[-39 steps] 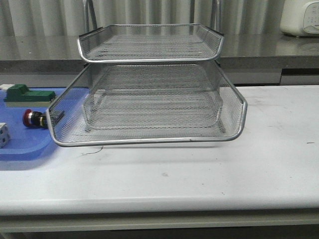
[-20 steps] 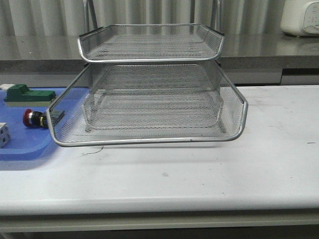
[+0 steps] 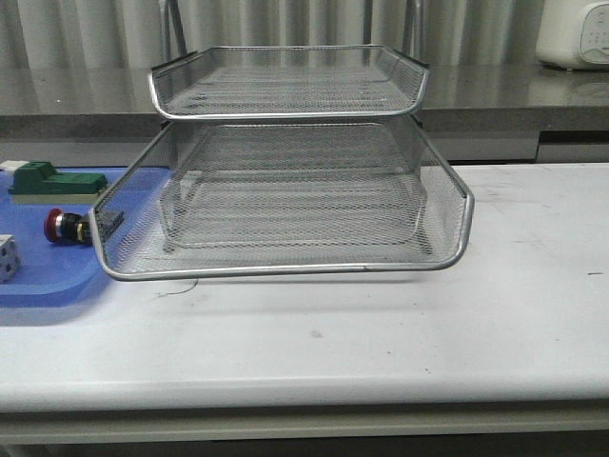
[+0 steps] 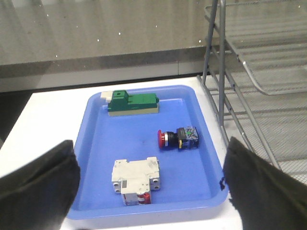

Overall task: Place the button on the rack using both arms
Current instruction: 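Release the tier and withdraw the right gripper, then lower the left gripper onto the red button and grasp it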

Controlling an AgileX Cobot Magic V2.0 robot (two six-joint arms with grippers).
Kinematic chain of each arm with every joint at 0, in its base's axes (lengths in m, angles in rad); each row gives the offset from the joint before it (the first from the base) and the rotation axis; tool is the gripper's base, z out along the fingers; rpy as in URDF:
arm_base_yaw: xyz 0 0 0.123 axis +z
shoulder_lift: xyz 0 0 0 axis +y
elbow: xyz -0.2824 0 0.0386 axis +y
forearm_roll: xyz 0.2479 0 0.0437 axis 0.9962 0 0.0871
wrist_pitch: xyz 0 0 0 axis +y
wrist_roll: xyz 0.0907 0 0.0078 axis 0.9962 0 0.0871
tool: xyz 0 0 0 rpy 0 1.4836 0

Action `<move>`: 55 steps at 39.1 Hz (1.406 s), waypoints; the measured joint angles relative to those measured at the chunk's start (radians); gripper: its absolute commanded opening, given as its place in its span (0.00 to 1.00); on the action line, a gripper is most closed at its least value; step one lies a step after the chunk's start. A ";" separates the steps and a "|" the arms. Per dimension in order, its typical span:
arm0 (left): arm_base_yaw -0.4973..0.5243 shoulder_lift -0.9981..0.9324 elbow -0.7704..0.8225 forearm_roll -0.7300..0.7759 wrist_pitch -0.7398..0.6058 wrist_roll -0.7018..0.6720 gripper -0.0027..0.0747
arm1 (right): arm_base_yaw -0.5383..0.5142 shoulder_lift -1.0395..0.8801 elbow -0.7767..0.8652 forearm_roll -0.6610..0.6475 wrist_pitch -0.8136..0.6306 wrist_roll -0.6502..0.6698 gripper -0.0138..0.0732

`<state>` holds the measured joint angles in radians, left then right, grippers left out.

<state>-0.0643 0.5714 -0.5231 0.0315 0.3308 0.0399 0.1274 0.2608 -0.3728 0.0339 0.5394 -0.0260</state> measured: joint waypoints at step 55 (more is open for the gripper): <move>0.000 1.696 -1.429 -0.084 0.849 0.664 0.78 | 0.000 0.000 0.000 0.000 0.000 0.002 0.03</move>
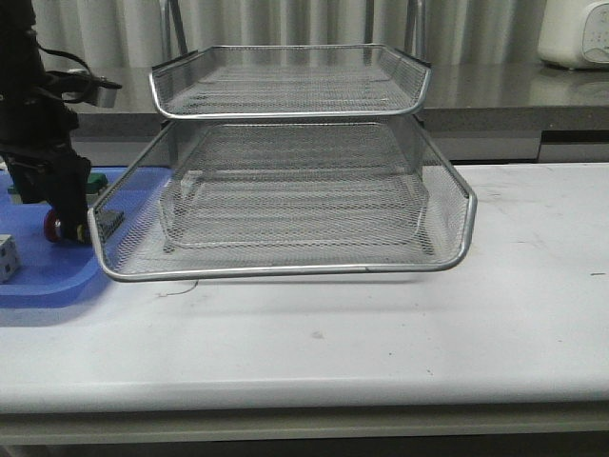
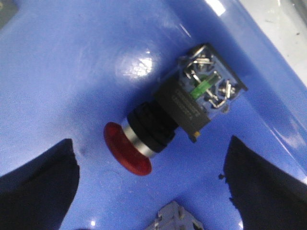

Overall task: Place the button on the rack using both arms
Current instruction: 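Lower the left gripper onto the red button and grasp it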

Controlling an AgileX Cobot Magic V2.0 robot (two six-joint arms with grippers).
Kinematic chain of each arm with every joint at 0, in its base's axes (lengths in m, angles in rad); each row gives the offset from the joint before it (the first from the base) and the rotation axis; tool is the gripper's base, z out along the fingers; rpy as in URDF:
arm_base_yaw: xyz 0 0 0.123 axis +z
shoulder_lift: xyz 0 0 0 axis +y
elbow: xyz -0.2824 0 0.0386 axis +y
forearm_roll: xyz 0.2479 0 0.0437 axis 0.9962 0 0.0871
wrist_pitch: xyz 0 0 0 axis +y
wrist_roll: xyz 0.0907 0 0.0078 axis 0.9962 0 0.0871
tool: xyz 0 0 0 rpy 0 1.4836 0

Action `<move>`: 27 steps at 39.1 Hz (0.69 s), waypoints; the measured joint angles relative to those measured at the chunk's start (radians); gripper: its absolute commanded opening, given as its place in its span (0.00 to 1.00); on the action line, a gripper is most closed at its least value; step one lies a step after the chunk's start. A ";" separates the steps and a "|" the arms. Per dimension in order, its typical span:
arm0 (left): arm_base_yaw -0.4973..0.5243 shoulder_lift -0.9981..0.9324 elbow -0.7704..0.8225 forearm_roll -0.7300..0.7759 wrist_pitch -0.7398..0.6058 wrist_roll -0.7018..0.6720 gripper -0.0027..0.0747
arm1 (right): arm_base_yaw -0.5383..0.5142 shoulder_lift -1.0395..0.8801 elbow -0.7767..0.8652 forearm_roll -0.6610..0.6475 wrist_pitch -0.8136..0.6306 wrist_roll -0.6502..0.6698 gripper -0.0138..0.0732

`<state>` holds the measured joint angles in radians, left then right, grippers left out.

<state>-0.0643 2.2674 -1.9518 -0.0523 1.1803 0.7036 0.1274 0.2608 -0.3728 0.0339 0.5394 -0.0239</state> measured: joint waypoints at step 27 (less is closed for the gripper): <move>0.000 0.112 -0.107 -0.108 0.023 0.098 0.78 | 0.000 0.000 0.000 0.000 0.000 0.000 0.03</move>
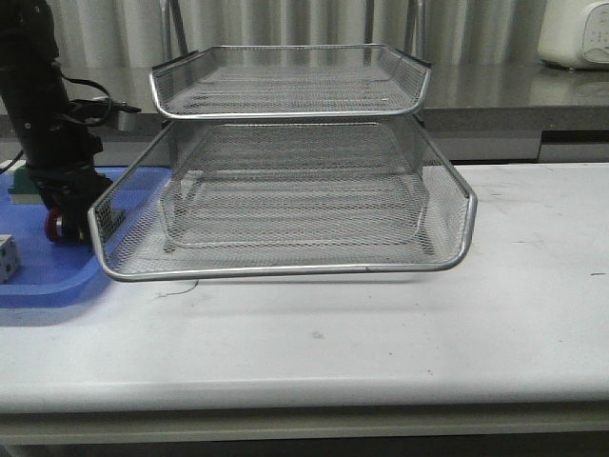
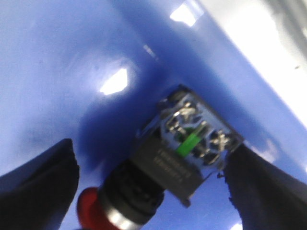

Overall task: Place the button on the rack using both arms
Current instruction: 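Lower the left gripper onto the red button and grasp it, then carry the red button over the pulled-out tier with the left gripper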

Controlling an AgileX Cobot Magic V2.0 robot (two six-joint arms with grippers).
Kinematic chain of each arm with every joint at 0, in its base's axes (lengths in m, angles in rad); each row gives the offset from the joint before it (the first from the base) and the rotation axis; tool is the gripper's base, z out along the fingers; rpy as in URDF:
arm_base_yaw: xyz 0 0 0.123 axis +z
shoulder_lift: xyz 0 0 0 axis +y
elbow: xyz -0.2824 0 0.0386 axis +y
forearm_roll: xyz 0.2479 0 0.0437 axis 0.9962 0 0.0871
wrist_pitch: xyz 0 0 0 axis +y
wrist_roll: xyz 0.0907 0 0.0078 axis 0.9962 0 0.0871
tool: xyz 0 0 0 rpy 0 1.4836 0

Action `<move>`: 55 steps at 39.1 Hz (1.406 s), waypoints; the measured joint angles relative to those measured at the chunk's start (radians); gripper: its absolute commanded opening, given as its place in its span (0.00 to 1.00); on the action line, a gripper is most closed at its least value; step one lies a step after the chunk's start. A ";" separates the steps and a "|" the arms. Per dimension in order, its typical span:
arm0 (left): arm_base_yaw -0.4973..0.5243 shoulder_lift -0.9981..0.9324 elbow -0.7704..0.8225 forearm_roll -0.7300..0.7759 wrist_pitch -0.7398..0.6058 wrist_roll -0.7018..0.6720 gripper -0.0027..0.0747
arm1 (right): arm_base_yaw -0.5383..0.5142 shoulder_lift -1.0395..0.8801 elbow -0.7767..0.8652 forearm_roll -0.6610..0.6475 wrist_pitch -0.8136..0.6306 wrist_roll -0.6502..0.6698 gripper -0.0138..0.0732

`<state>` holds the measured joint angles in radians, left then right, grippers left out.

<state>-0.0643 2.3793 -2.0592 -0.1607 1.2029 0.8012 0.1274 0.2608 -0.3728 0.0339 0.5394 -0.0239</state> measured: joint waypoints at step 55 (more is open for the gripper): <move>0.050 -0.162 -0.098 0.081 0.030 -0.218 0.17 | 0.000 0.000 0.000 0.000 0.000 0.002 0.03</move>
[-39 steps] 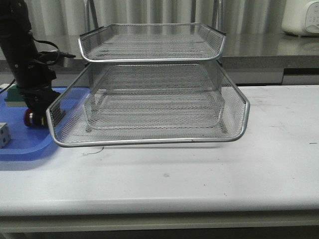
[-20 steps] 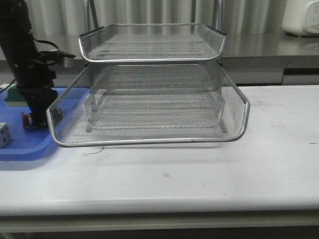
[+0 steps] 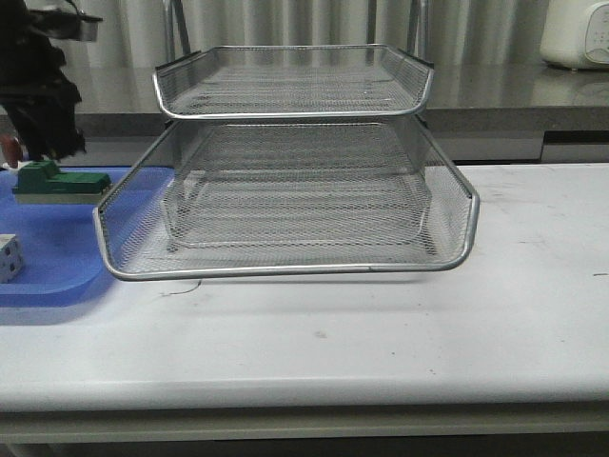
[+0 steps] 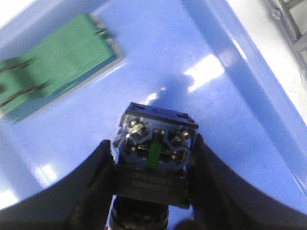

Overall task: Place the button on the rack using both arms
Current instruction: 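Carry the red button over the pulled-out tier with the left gripper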

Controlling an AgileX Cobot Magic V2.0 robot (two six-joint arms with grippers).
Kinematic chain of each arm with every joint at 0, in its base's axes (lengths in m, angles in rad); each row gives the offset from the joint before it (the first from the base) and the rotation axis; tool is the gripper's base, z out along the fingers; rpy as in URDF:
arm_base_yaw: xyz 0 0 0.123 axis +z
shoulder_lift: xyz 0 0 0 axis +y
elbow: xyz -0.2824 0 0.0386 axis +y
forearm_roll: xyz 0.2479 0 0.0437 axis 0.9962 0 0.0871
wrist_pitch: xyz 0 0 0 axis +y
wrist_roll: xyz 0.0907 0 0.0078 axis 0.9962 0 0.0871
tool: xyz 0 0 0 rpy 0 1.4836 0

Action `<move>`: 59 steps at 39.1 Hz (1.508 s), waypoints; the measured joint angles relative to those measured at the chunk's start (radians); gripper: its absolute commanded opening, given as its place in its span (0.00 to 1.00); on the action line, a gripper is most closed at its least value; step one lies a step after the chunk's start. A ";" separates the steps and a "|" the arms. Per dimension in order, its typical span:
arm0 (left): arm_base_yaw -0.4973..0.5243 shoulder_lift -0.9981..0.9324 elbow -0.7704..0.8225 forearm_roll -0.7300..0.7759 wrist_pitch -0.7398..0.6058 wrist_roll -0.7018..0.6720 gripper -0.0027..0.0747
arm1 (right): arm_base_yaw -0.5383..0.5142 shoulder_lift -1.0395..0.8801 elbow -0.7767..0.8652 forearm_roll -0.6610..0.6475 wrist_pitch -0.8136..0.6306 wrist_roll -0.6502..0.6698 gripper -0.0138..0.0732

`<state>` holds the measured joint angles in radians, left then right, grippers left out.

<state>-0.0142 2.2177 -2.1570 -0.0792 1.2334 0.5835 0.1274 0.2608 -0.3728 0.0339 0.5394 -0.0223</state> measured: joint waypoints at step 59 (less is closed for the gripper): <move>-0.544 -0.211 0.401 -0.145 -0.183 -0.005 0.38 | 0.000 0.000 0.000 0.000 0.000 0.000 0.03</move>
<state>-0.5582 2.0063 -1.7562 -0.2239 1.0502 0.5787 0.1274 0.2608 -0.3728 0.0339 0.5394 -0.0223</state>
